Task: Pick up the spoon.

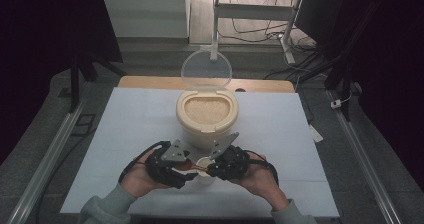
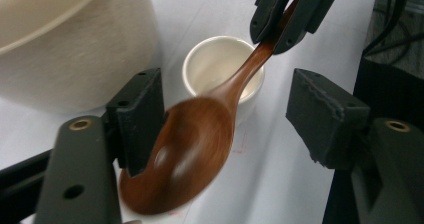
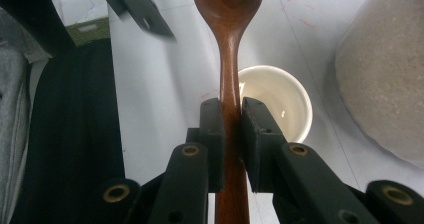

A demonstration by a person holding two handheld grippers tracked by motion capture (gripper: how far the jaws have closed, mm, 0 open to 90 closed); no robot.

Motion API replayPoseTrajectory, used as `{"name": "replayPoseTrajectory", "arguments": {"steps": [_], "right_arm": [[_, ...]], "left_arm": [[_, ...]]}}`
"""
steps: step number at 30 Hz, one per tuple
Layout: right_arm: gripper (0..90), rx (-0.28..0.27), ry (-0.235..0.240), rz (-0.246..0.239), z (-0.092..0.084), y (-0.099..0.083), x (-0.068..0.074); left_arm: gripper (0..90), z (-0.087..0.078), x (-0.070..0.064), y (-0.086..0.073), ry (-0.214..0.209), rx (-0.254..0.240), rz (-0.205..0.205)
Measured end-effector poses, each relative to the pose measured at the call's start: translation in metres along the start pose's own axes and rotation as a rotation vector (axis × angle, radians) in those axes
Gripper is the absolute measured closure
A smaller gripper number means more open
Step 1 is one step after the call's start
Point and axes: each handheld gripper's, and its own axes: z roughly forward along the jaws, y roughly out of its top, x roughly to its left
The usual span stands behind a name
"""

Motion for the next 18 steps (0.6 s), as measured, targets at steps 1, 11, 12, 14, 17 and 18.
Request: {"name": "replayPoseTrajectory", "arguments": {"steps": [1, 11, 12, 14, 17, 18], "right_arm": [[79.8, -0.002, 0.000, -0.005, 0.001, 0.000, 0.000], [79.8, 0.002, -0.004, -0.036, 0.001, 0.003, 0.004], [79.8, 0.004, -0.005, -0.051, 0.001, 0.005, 0.005], [79.9, -0.008, 0.002, -0.065, 0.002, 0.006, 0.007], [79.8, -0.001, -0.002, -0.094, 0.002, 0.007, 0.008], [79.8, -0.004, -0.001, -0.091, 0.003, 0.008, 0.009]], "left_arm": [[33.2, 0.003, 0.000, 0.002, -0.008, 0.008, 0.007], [45.8, 0.015, 0.002, 0.011, -0.056, 0.068, 0.054], [46.9, 0.017, 0.002, 0.011, -0.066, 0.089, 0.062], [49.1, 0.017, 0.002, 0.011, -0.071, 0.098, 0.065], [53.1, 0.020, 0.001, 0.011, -0.073, 0.123, 0.077], [54.5, 0.021, 0.001, 0.011, -0.073, 0.126, 0.077]]}}
